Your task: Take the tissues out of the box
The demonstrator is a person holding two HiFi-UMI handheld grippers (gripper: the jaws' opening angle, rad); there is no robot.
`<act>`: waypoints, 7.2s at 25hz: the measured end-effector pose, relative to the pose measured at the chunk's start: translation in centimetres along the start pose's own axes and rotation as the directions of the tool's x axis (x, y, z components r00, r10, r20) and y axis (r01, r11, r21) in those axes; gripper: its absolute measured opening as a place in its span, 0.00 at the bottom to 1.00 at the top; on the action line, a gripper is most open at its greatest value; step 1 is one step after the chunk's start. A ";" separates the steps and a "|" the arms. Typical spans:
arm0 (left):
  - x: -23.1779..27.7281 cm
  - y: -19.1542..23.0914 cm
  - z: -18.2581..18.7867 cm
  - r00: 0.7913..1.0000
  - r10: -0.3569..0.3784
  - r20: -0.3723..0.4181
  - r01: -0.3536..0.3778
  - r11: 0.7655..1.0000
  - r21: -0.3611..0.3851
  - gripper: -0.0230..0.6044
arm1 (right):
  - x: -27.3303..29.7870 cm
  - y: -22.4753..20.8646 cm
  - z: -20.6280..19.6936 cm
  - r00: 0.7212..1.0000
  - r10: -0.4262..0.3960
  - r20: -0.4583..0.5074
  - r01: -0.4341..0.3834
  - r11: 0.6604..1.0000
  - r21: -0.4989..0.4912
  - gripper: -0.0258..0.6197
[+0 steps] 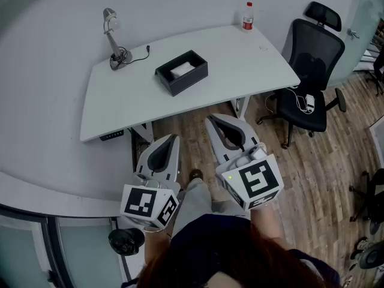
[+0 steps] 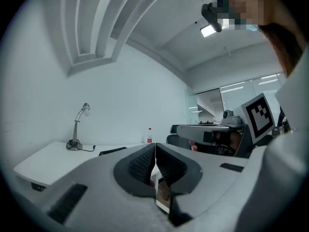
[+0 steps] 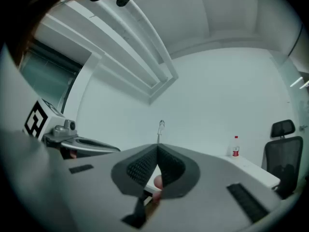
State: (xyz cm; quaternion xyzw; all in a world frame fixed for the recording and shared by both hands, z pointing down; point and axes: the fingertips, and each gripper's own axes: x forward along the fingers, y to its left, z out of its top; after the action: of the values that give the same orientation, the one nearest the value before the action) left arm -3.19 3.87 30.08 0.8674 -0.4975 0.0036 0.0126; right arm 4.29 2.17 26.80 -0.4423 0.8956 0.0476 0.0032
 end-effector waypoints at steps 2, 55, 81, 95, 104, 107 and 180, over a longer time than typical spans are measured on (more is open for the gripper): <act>0.4 0.3 0.0 1.000 -0.002 -0.001 0.002 1.000 0.001 0.07 | 0.4 -0.2 0.0 1.000 -0.004 0.006 0.004 1.000 0.008 0.07; 16.6 15.0 0.0 0.999 -0.025 -0.029 0.023 0.997 -0.068 0.07 | 20.4 -8.7 -4.3 0.984 0.028 -0.175 -0.030 0.999 -0.010 0.07; 22.2 22.5 -1.5 0.996 -0.078 -0.039 0.072 0.988 -0.140 0.07 | 28.9 -10.1 -9.9 0.922 0.019 -0.387 -0.046 0.997 -0.061 0.23; 24.6 25.2 -3.4 0.994 -0.097 -0.054 0.084 0.976 -0.202 0.07 | 31.8 -10.7 -13.9 0.852 0.014 -0.523 -0.079 0.992 -0.102 0.32; 25.8 26.7 -4.9 0.992 -0.104 -0.075 0.084 0.969 -0.230 0.07 | 33.5 -11.1 -17.2 0.778 0.020 -0.628 -0.106 0.989 -0.099 0.39; 26.2 27.2 -5.1 0.992 -0.100 -0.079 0.079 0.969 -0.236 0.07 | 33.8 -11.4 -18.2 0.742 0.014 -0.670 -0.119 0.987 -0.112 0.41; 22.0 25.6 -4.2 0.996 -0.028 -0.083 0.011 0.979 -0.204 0.07 | 33.8 -13.1 -18.0 0.731 -0.031 -0.682 -0.074 0.990 -0.124 0.36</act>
State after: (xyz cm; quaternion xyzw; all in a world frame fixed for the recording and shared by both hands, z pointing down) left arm -14.19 -27.90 35.12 0.8654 -0.4858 -0.0104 0.1223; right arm -5.27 -34.10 42.06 -0.4175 0.8335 -0.0540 -0.3577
